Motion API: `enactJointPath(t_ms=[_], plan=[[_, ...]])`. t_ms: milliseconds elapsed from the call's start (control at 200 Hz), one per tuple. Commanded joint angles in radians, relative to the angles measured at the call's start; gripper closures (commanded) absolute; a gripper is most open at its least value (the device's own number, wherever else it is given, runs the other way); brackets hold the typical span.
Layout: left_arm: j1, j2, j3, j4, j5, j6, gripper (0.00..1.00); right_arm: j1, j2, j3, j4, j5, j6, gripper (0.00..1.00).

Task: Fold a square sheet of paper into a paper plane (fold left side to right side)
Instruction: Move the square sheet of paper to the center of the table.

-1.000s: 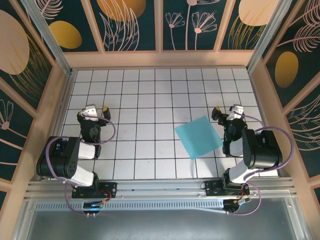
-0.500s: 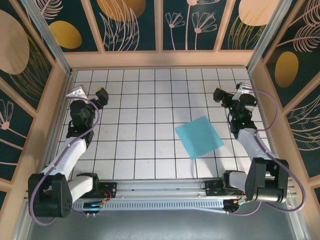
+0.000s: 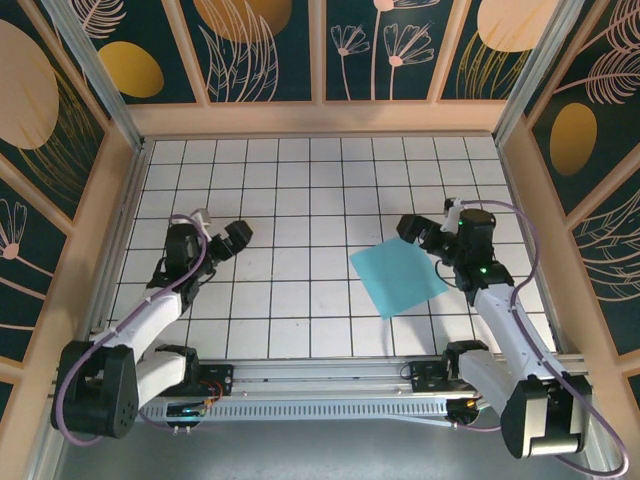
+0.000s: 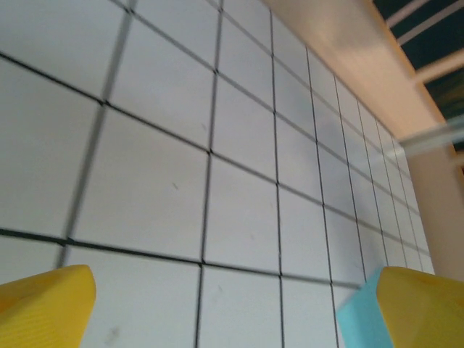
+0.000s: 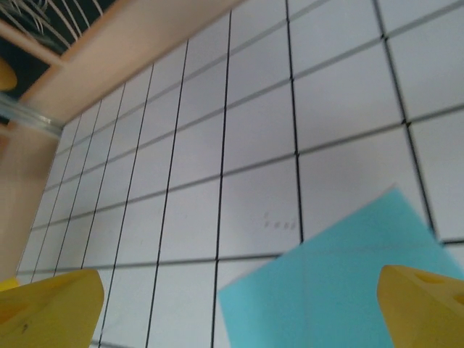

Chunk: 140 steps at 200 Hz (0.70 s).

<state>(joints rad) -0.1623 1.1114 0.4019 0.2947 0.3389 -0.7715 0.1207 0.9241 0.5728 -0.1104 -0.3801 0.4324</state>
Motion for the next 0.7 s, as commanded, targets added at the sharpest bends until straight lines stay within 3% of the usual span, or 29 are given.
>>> enactJointPath(t_ms=[0, 410, 696], plan=[[-0.050, 0.060, -0.012, 0.111, 0.079, -0.081, 0.01, 0.056, 0.013, -0.029, -0.068, -0.019, 0.047, 0.05], [-0.124, 0.175, 0.027, 0.179, 0.047, -0.085, 0.01, 0.074, 0.127, -0.071, -0.056, -0.079, 0.072, 0.07], [-0.143, 0.215, 0.041, 0.182, 0.051, -0.094, 0.01, 0.150, 0.266, -0.074, 0.008, -0.083, 0.086, 0.11]])
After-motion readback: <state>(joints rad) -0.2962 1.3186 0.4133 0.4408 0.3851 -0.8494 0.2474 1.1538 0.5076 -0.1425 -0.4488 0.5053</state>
